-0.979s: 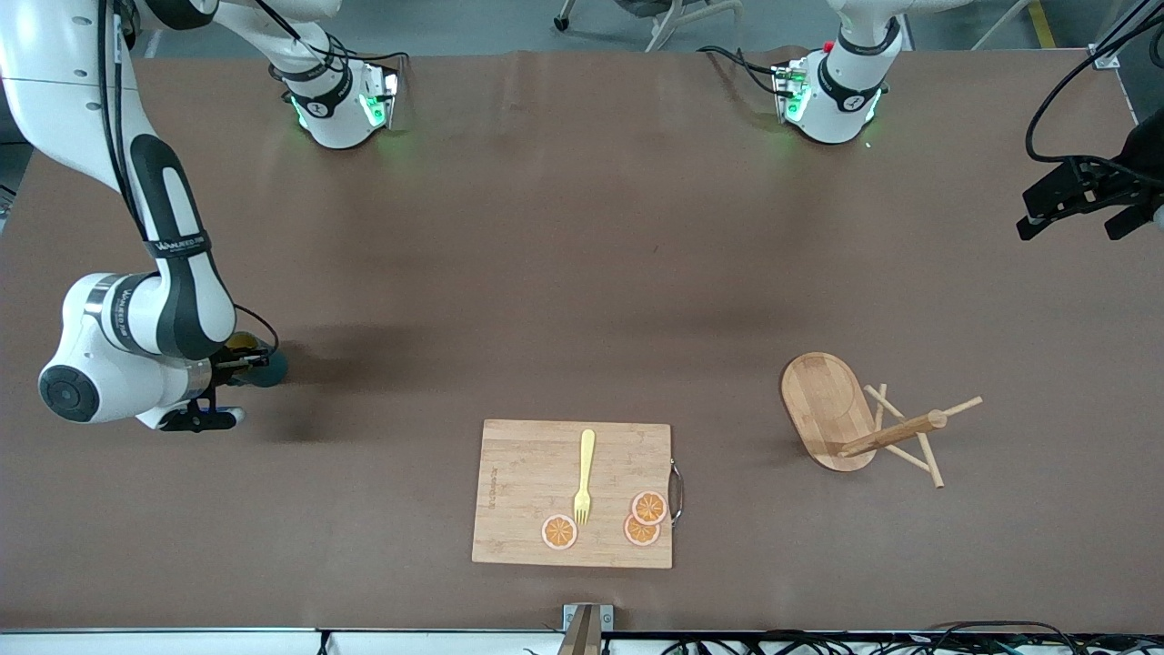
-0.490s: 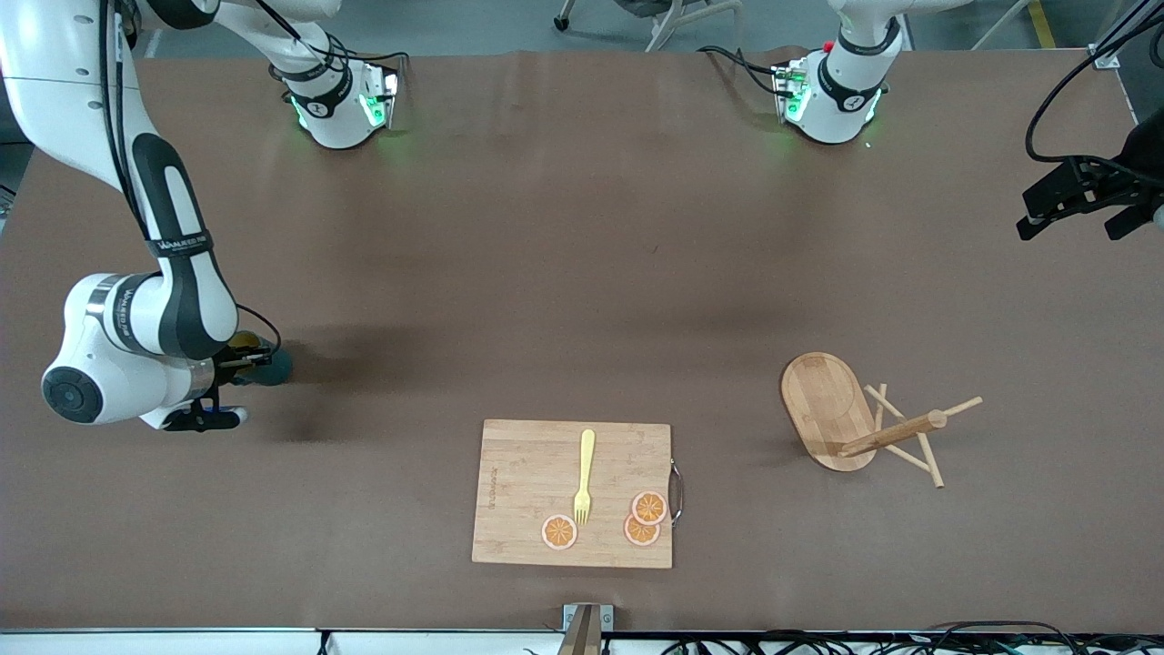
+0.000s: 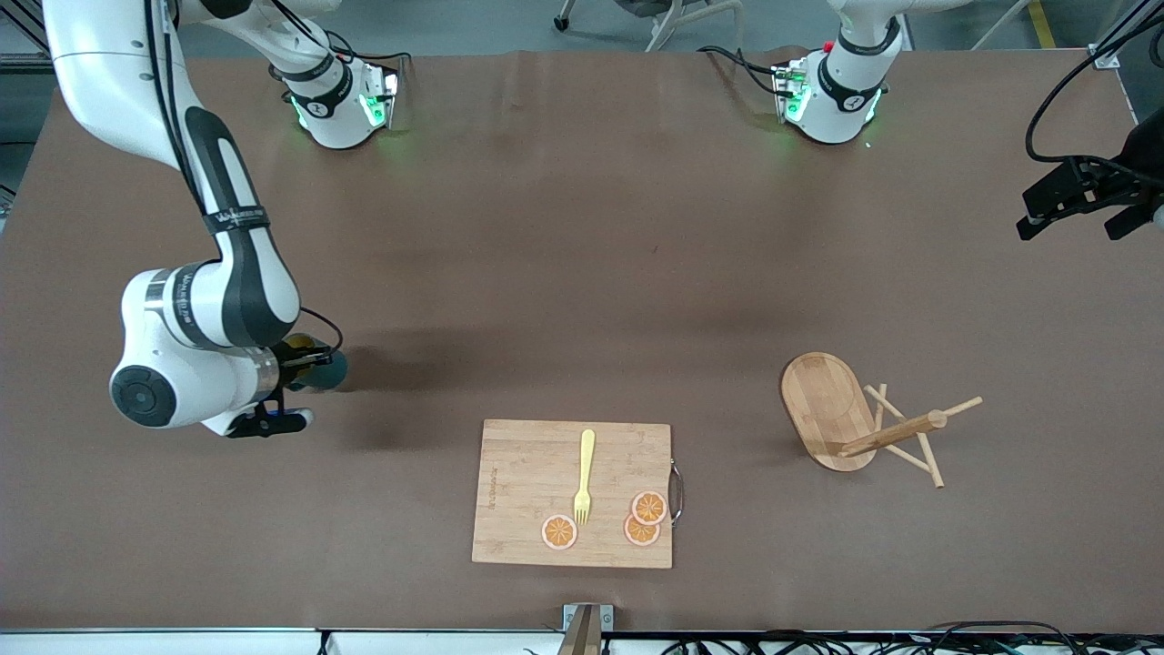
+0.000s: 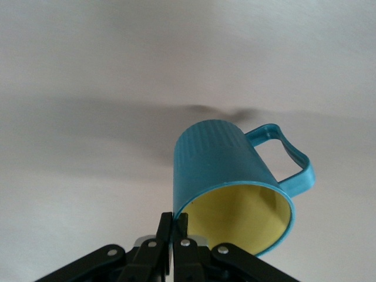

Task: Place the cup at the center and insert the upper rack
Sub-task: 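Lift the mug and carry it toward the table center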

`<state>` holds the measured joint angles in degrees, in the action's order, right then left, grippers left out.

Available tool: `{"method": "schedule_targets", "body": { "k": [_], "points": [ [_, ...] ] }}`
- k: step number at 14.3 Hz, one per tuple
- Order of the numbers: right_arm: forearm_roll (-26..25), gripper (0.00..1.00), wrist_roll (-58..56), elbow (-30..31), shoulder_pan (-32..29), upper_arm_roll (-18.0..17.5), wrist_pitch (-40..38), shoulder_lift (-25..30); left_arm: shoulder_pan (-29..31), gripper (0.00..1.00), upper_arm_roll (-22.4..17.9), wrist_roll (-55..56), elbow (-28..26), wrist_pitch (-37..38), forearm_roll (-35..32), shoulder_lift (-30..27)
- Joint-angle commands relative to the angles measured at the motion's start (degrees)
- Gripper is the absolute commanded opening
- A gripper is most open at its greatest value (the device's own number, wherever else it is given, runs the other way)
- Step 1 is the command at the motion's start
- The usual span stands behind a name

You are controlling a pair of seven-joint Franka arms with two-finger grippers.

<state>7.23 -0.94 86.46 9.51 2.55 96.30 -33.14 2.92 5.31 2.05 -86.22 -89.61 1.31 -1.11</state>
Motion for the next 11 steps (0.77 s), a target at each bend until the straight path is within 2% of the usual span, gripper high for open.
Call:
{"method": "schedule_targets", "body": {
  "k": [1,3,6,9,11],
  "points": [
    [1.12,0.00,7.93,-1.64,4.44,0.53,1.42,0.18,-0.02,1.00,-0.03,0.06,0.53,0.49,0.72,-0.21],
    [1.29,0.00,17.50,-1.65,8.23,0.53,4.15,0.09,-0.02,1.00,-0.03,0.06,0.53,0.49,0.72,-0.21],
    [2.17,0.00,27.54,-2.26,12.71,0.36,4.25,0.01,-0.02,1.00,-0.03,0.06,0.53,0.49,0.72,-0.21],
    [5.42,0.00,36.25,-5.94,17.90,0.44,5.30,-2.36,-0.02,1.00,-0.03,0.06,0.53,0.49,0.72,-0.21],
    [5.51,0.00,41.35,-7.97,21.15,0.44,7.23,-3.94,-0.10,1.00,-0.03,0.06,0.53,0.49,0.72,-0.21]
  ]
}}
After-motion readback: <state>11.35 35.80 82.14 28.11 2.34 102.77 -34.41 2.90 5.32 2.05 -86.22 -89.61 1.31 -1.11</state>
